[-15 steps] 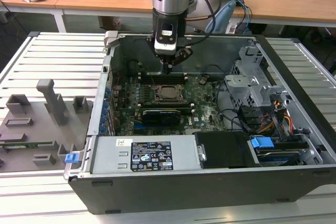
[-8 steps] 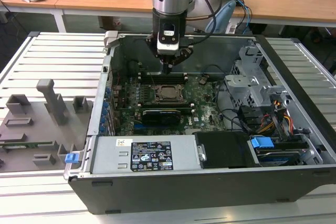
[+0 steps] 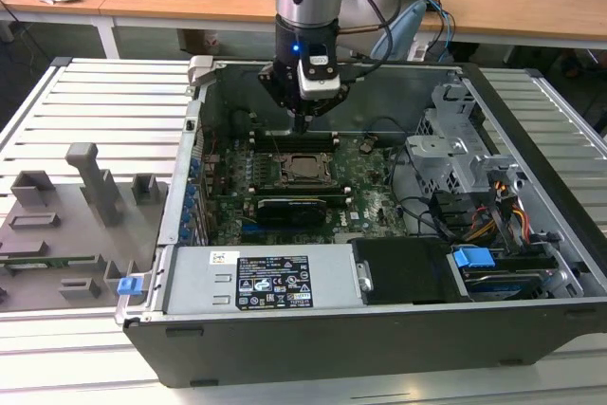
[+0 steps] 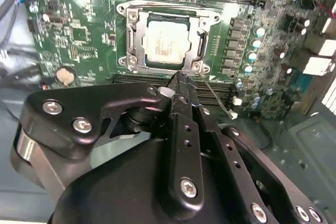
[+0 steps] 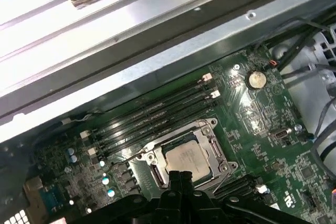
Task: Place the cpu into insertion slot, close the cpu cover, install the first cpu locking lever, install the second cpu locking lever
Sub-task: 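Install the first cpu locking lever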
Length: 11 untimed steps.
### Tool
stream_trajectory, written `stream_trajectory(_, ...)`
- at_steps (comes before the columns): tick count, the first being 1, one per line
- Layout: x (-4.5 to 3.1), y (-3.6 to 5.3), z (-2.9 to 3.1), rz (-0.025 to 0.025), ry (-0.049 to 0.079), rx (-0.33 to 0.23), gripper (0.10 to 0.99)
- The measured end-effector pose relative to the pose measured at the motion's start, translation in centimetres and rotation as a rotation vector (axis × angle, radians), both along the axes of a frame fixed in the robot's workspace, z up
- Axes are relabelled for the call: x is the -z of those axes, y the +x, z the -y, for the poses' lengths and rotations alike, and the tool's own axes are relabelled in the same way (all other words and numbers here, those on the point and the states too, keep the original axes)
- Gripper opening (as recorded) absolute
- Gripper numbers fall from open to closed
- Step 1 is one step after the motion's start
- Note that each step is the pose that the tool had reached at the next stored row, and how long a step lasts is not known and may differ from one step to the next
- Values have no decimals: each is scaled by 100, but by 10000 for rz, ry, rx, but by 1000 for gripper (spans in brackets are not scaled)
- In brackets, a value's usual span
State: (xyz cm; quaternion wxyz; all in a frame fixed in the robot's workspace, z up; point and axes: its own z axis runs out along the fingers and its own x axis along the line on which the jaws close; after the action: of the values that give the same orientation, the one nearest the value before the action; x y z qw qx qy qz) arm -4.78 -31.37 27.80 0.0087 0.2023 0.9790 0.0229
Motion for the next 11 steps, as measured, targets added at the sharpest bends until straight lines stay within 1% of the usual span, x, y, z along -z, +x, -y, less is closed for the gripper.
stream_trajectory(1,1,0,0,-1,0,-289,106)
stream_trajectory(5,2,0,0,-1,-3,-1067,106)
stream_trajectory(7,3,0,0,-1,-4,-1750,106)
stream_trajectory(9,3,0,0,0,-5,-2306,106)
stream_trajectory(11,3,-2,0,-2,-10,-2712,106)
